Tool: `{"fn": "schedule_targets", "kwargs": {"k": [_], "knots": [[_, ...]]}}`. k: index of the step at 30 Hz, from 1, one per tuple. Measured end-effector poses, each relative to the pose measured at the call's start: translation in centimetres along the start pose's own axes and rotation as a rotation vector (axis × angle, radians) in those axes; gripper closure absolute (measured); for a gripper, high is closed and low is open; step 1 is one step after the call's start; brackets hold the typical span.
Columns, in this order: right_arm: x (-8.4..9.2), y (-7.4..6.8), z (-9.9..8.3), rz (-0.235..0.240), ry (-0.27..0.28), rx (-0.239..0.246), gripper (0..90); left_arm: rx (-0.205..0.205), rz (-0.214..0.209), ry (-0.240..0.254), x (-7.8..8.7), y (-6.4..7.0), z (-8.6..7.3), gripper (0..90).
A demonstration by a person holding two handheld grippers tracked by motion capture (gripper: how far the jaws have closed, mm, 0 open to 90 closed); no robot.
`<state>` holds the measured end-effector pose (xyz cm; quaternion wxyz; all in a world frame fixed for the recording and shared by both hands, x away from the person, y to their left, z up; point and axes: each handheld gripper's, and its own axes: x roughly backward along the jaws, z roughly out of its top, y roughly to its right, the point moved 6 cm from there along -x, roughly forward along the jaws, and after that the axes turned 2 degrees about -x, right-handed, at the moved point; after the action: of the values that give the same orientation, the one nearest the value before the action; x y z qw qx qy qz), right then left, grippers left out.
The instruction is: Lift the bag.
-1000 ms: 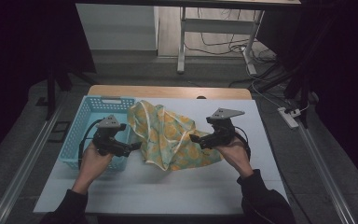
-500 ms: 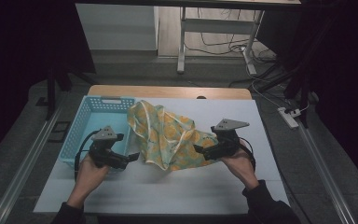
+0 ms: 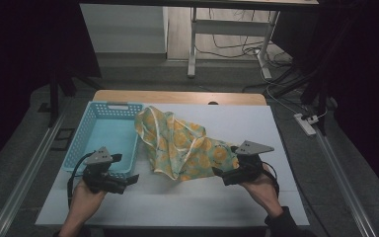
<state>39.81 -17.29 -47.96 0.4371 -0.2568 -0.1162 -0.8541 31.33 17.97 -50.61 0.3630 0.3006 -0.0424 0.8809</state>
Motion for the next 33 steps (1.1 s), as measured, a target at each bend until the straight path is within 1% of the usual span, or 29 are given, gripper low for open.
{"fn": "schedule_targets", "kwargs": {"k": [3, 7, 9, 14, 17, 20, 22, 26, 30, 33], "knots": [[0.7, -0.2, -0.8, -0.010, 0.003, -0.004, 0.0, 0.015, 0.007, 0.002, 0.7, 0.1, -0.9, 0.0], [1.6, -0.1, -1.9, -0.027, -0.002, -0.015, 0.0, 0.028, 0.035, 0.000, 1.6, 0.1, -2.1, 0.0], [2.0, -0.1, -2.5, -0.035, -0.005, -0.028, 0.0, 0.037, 0.042, 0.000, 2.0, 0.2, -2.7, 0.0], [3.0, -0.1, -4.0, -0.058, -0.025, -0.036, 0.0, 0.041, 0.068, -0.015, 3.1, 0.5, -4.2, 0.0], [3.8, -0.2, -4.8, -0.070, -0.030, -0.045, 0.0, 0.051, 0.082, -0.012, 3.8, 0.6, -5.0, 0.0], [4.6, -0.2, -5.6, -0.082, -0.030, -0.055, 0.0, 0.065, 0.089, -0.007, 4.6, 0.8, -5.8, 0.0], [5.2, -0.3, -6.2, -0.094, -0.031, -0.064, 0.0, 0.074, 0.094, -0.012, 5.0, 0.8, -6.4, 0.0], [6.1, -0.3, -7.6, -0.120, -0.046, -0.084, 0.0, 0.091, 0.091, -0.032, 5.2, 0.8, -7.7, 0.0], [7.0, -0.2, -9.0, -0.156, -0.070, -0.088, 0.0, 0.100, 0.105, -0.053, 5.1, 0.6, -8.7, 0.0], [7.5, -0.2, -10.0, -0.164, -0.085, -0.106, 0.0, 0.107, 0.116, -0.067, 5.2, 0.4, -9.3, 0.0]]}}
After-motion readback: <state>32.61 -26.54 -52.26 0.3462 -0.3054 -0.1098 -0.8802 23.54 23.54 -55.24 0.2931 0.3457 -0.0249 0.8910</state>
